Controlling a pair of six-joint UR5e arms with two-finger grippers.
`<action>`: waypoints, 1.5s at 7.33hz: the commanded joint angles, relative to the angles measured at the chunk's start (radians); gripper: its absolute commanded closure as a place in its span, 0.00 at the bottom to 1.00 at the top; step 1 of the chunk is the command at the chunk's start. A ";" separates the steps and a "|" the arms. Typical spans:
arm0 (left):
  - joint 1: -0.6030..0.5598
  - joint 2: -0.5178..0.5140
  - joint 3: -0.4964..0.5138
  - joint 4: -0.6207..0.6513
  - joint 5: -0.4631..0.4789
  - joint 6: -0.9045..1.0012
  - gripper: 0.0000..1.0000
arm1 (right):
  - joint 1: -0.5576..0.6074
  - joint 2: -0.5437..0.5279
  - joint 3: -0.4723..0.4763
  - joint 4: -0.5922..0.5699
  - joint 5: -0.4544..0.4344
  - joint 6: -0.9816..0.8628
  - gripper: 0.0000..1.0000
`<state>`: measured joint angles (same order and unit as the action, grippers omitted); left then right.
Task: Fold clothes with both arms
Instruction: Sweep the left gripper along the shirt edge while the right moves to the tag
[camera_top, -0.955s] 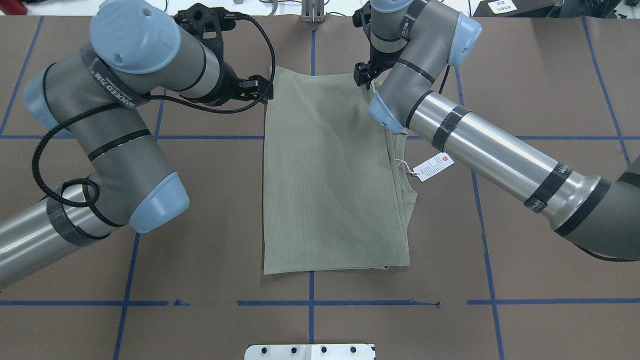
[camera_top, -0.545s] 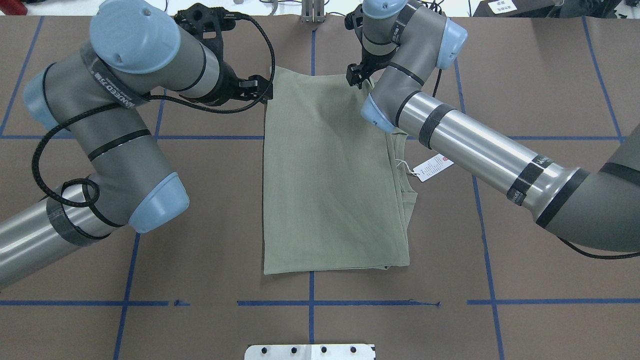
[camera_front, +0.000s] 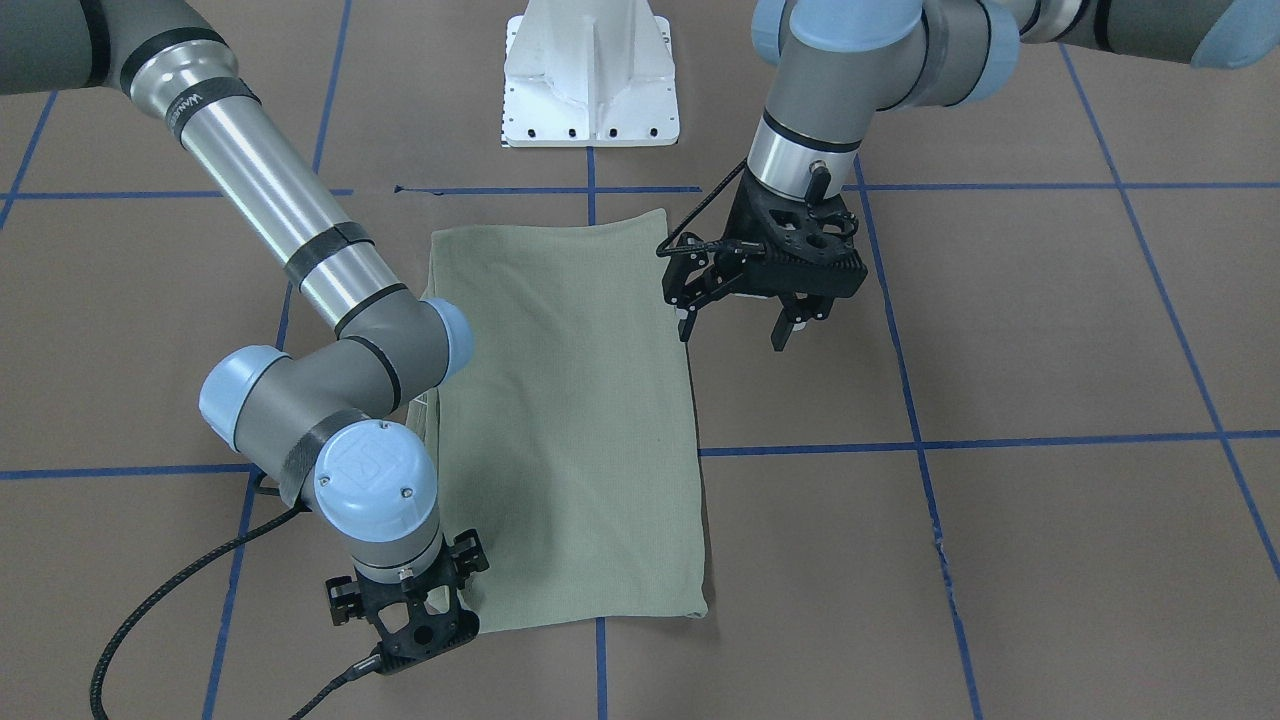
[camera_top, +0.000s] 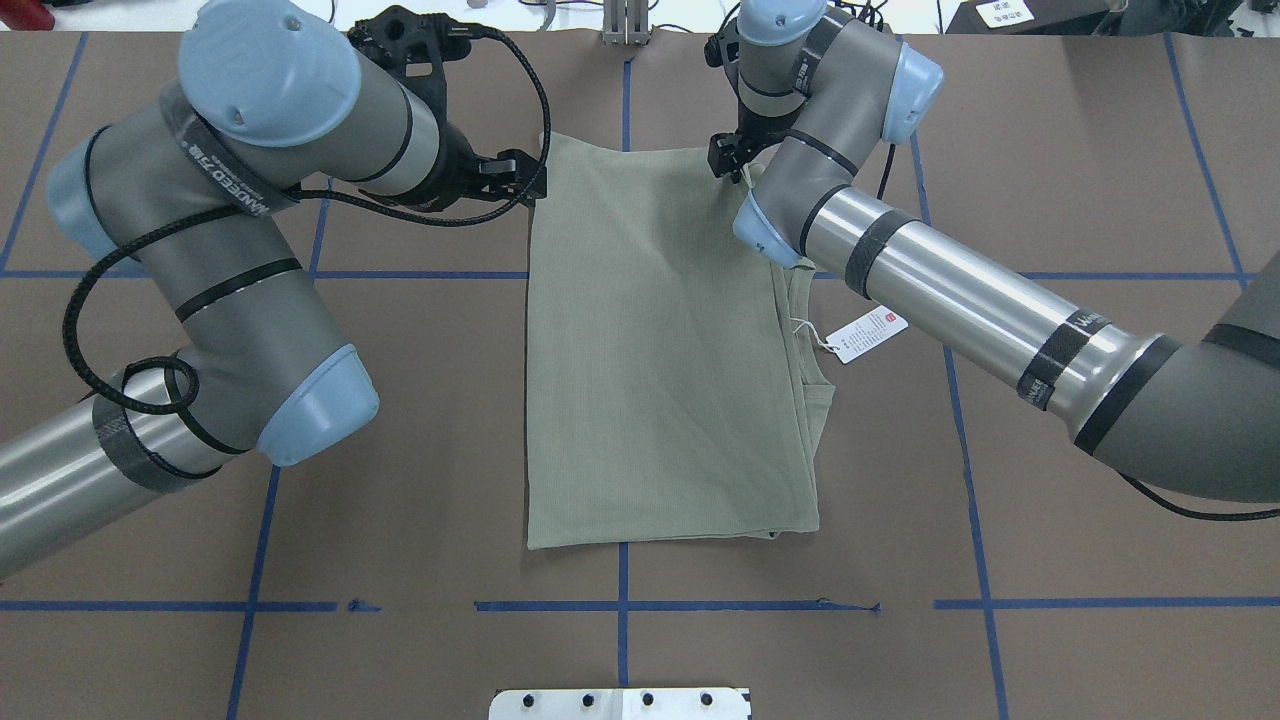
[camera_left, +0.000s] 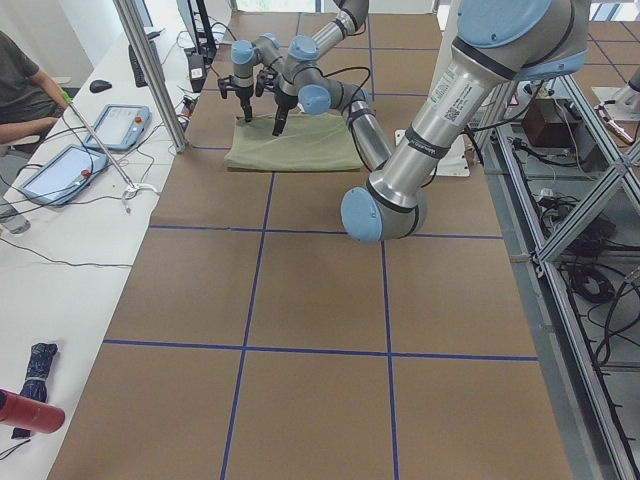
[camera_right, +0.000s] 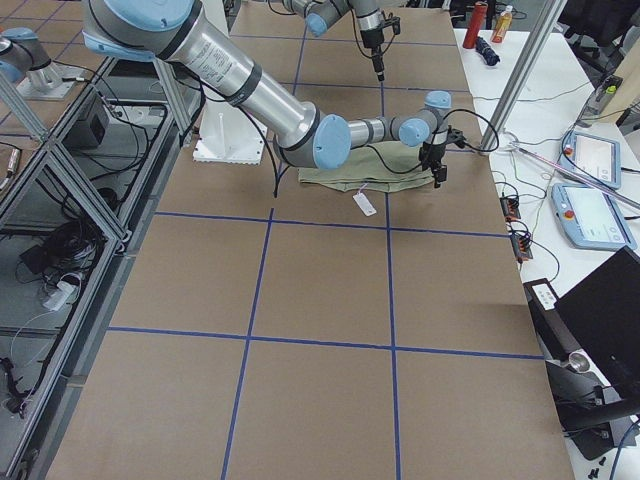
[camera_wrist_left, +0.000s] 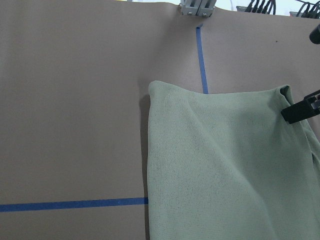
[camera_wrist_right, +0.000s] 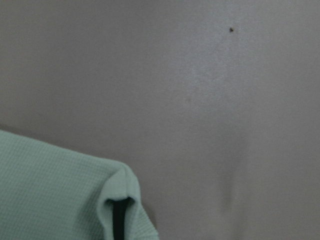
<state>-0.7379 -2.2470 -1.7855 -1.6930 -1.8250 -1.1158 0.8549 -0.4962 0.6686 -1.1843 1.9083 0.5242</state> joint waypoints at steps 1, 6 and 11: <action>0.000 0.001 0.000 -0.001 0.000 -0.001 0.00 | 0.022 -0.012 -0.003 0.000 0.001 -0.007 0.00; 0.069 0.092 -0.104 -0.019 -0.077 -0.177 0.00 | 0.039 -0.187 0.526 -0.335 0.125 0.007 0.00; 0.368 0.225 -0.135 -0.192 0.071 -0.569 0.00 | -0.048 -0.660 1.180 -0.357 0.209 0.380 0.00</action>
<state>-0.4380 -2.0423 -1.9116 -1.8574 -1.8031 -1.6078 0.8401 -1.0630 1.7119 -1.5379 2.1114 0.8091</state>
